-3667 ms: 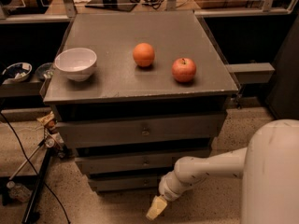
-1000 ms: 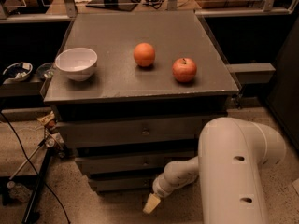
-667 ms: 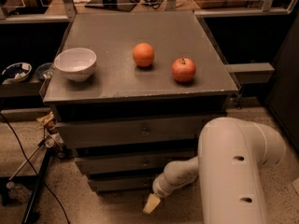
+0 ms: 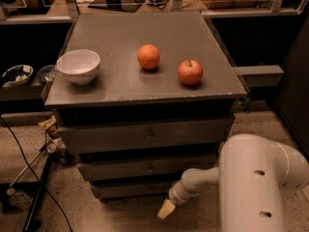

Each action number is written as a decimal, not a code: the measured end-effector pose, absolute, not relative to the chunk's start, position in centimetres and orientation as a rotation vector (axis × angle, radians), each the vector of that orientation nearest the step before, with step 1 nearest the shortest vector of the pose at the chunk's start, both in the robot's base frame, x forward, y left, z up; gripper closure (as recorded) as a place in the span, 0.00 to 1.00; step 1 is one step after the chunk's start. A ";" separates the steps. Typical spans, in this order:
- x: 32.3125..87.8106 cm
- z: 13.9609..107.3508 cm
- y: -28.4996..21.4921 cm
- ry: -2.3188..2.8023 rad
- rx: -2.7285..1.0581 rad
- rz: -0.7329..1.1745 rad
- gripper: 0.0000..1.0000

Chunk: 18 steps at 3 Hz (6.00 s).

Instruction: Open bottom drawer

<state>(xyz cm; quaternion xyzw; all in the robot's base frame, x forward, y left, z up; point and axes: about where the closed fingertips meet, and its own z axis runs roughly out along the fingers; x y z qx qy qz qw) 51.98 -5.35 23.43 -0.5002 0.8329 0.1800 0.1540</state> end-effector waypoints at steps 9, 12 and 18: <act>56.1 20.6 -2.5 2.265 -1.536 0.531 0.00; 52.0 23.5 -5.6 2.250 -1.527 0.641 0.00; 56.9 20.4 -4.7 2.261 -1.418 0.542 0.00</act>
Offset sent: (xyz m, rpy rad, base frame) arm 0.0158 0.0182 0.0085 0.0549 -0.0572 0.0043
